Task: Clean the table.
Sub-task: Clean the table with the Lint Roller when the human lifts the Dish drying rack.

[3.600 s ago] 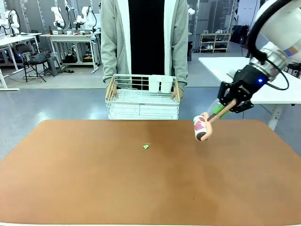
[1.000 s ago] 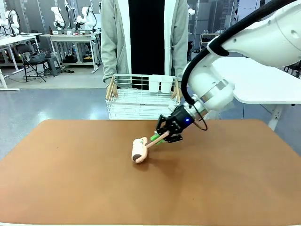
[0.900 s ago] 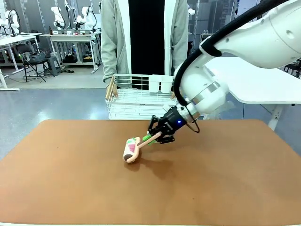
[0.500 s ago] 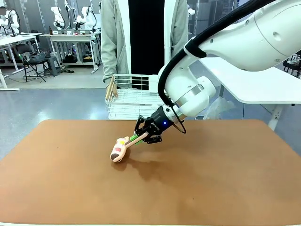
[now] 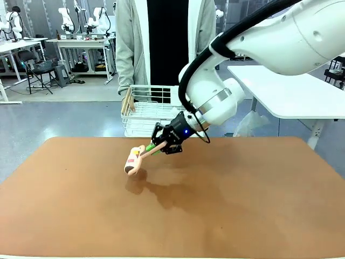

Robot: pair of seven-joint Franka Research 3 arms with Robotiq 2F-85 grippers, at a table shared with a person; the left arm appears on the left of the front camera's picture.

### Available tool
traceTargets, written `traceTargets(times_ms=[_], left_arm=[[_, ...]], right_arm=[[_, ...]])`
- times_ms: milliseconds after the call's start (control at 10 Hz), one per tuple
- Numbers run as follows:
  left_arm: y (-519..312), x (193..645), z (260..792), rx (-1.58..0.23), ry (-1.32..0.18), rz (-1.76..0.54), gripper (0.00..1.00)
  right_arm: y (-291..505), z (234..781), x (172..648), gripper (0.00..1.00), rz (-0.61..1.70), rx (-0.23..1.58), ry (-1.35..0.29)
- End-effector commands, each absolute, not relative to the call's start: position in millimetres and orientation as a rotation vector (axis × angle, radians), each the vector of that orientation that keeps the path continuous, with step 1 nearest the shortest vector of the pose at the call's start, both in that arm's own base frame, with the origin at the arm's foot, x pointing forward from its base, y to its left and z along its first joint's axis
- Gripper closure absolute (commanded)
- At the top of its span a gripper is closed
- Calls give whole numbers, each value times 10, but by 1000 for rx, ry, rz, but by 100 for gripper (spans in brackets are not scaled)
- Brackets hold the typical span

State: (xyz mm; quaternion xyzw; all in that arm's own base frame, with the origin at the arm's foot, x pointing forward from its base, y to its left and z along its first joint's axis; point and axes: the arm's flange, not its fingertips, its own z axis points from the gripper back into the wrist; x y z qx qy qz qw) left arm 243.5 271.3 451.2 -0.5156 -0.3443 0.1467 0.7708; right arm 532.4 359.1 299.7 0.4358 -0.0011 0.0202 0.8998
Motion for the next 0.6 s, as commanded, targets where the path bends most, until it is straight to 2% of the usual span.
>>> traceTargets(times_ms=[0, 100, 300, 400, 500], left_arm=[[2757, 2443, 4530, -1133, -779, 297, 0], [2757, 2443, 4530, -1133, -779, 297, 0], [2757, 2443, 4530, -1133, -779, 297, 0], [2757, 2443, 4530, -1133, -779, 297, 0], [2757, 2443, 4530, -1133, -779, 297, 0]], right_arm=[[3464, 3174, 5419, 79, 71, 963, 18], [3383, 3267, 5494, 79, 74, 977, 61], [3080, 3649, 5474, 79, 73, 901, 30], [2800, 3914, 5420, 79, 105, 753, 136], [2350, 4336, 5345, 79, 65, 573, 148]])
